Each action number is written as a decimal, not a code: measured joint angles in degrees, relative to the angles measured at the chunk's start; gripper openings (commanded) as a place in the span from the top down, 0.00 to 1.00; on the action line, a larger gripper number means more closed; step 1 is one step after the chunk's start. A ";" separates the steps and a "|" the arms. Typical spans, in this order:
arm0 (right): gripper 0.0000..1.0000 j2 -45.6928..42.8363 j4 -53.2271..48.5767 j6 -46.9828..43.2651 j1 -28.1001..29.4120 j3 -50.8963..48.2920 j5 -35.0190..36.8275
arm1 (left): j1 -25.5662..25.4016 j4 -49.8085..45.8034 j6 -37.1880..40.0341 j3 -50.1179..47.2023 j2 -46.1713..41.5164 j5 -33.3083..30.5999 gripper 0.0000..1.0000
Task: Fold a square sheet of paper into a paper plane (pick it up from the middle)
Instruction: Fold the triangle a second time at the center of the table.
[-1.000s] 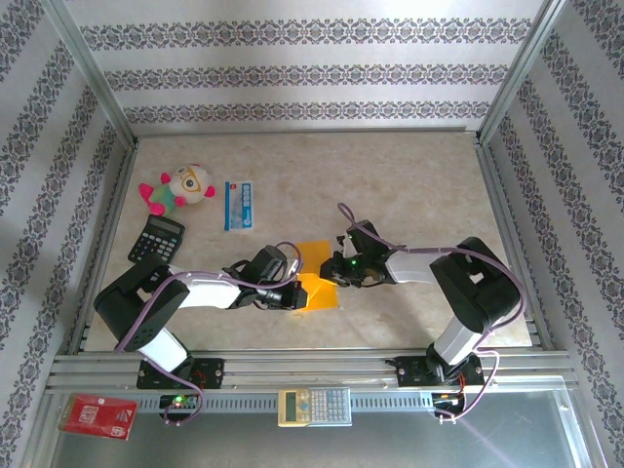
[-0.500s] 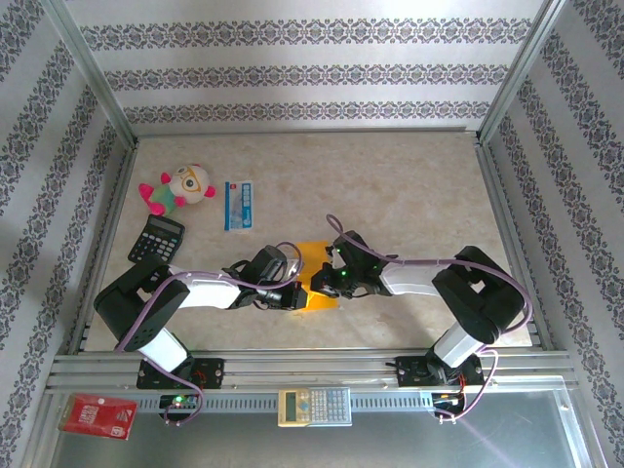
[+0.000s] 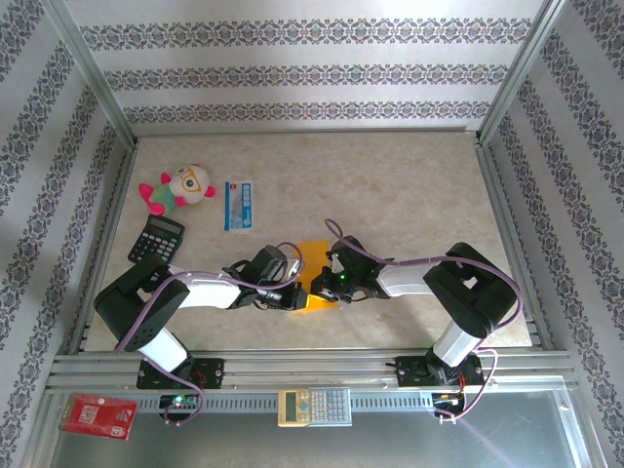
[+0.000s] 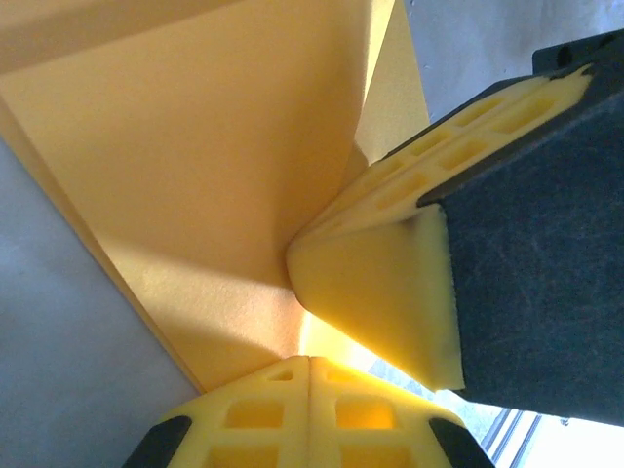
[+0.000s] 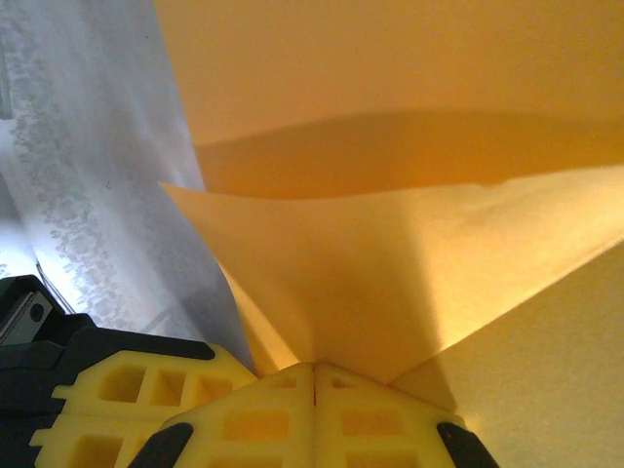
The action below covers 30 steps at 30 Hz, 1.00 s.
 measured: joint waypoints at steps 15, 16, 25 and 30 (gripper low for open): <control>0.96 1.33 -1.07 -3.39 -7.13 0.74 -4.37 | 0.02 -1.36 2.49 0.90 0.55 0.39 1.00; 0.96 1.51 -1.20 -3.61 -7.63 0.90 -4.72 | 0.02 -1.36 2.64 1.01 0.61 0.39 1.00; 0.96 2.64 -1.66 -5.57 -12.24 1.64 -7.23 | 0.02 -1.38 3.17 1.42 0.94 0.17 1.00; 0.96 3.10 -3.13 -6.86 -14.21 2.51 -8.28 | 0.02 -1.90 3.19 1.66 0.94 0.17 1.00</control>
